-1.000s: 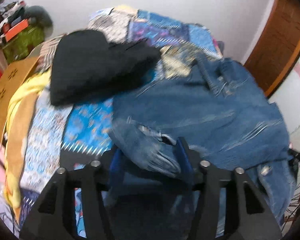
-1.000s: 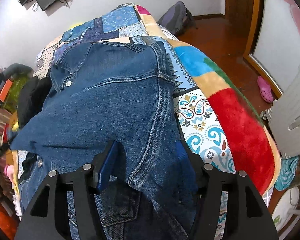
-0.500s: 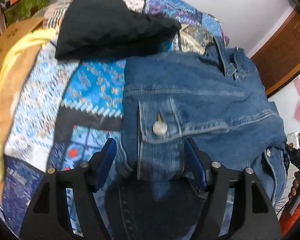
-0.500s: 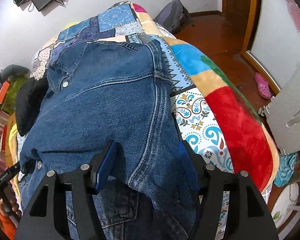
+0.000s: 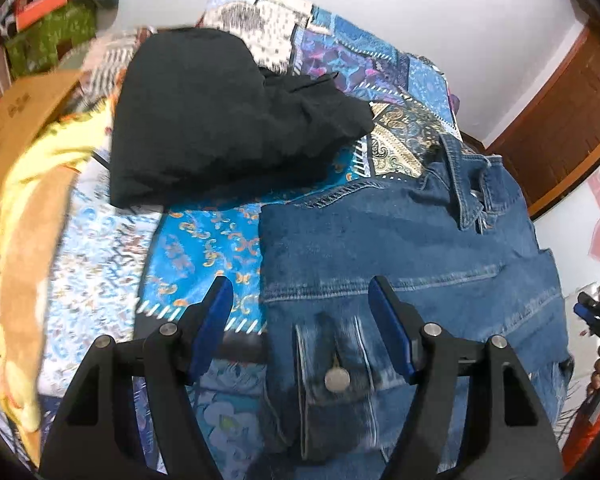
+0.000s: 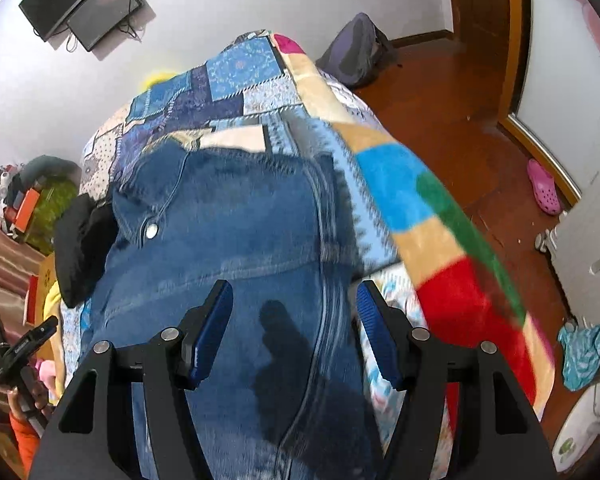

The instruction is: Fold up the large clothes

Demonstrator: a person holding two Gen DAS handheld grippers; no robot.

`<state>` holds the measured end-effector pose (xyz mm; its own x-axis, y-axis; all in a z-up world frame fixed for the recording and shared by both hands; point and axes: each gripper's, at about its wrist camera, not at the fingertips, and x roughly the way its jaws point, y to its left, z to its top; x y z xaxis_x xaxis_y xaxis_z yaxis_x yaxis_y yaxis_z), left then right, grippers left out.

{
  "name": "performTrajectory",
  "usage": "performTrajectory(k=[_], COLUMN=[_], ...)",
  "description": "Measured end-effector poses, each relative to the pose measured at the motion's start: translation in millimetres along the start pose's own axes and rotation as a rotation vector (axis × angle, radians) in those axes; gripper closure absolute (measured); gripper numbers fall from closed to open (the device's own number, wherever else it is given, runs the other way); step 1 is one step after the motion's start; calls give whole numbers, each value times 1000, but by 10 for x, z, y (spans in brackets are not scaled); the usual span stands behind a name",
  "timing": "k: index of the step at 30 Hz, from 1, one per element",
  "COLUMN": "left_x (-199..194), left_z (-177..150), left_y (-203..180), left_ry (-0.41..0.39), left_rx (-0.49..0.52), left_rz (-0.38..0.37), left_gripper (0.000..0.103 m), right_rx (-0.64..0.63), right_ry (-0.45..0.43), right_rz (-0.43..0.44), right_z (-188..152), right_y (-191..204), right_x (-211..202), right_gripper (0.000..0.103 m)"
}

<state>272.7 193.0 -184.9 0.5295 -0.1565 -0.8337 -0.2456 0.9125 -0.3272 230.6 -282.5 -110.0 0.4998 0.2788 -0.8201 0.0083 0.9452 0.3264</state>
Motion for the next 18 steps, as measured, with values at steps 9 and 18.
performTrajectory(k=[9, 18], left_x=[819, 1167], left_z=[102, 143], left_y=[383, 569], left_ry=[202, 255], left_rx=[-176, -321], left_rz=[-175, -391], left_gripper=[34, 34], right_rx=[73, 120], right_ry=[169, 203], right_rz=[127, 271], right_z=[261, 432], right_y=[-264, -271], right_x=[631, 956], right_gripper=[42, 42])
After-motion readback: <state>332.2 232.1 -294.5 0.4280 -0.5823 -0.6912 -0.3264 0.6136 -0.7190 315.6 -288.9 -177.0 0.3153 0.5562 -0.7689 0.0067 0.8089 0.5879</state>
